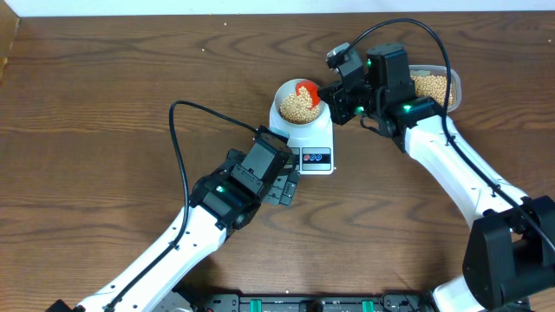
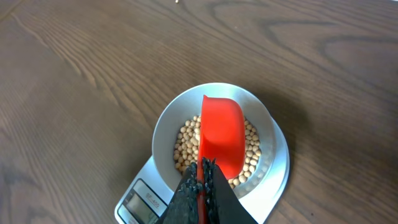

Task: Scoop item into bowl and weigh 50g on scale
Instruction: 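Tip the scoop to pour soybeans into the bowl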

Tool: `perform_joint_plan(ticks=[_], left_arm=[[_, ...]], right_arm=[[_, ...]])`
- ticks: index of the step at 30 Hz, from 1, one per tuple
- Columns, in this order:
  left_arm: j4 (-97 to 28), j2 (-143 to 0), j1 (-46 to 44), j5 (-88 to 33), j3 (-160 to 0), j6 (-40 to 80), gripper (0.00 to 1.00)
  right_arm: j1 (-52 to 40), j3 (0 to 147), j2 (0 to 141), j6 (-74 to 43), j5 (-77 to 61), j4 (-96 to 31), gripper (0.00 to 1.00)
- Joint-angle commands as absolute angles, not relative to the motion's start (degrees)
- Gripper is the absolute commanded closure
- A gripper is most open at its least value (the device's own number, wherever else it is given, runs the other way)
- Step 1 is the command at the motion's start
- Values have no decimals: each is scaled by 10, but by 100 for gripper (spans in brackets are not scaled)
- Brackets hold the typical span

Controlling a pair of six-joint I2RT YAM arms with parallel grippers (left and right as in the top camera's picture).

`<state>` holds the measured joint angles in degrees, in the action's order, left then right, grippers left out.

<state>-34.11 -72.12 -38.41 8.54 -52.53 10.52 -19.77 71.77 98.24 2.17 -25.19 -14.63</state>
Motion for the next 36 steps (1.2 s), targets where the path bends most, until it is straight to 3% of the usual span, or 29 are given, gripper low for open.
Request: perform_joint_plan(ticks=[1, 22, 36], left_arm=[[-342, -719, -384, 95, -526, 109, 2], [-342, -719, -384, 95, -526, 109, 2], [-342, -719, -384, 95, -526, 109, 2]], right_arm=[[-203, 719, 974, 48, -243, -144, 99], [-204, 719, 974, 69, -243, -144, 99], [-204, 719, 974, 156, -246, -148, 99]])
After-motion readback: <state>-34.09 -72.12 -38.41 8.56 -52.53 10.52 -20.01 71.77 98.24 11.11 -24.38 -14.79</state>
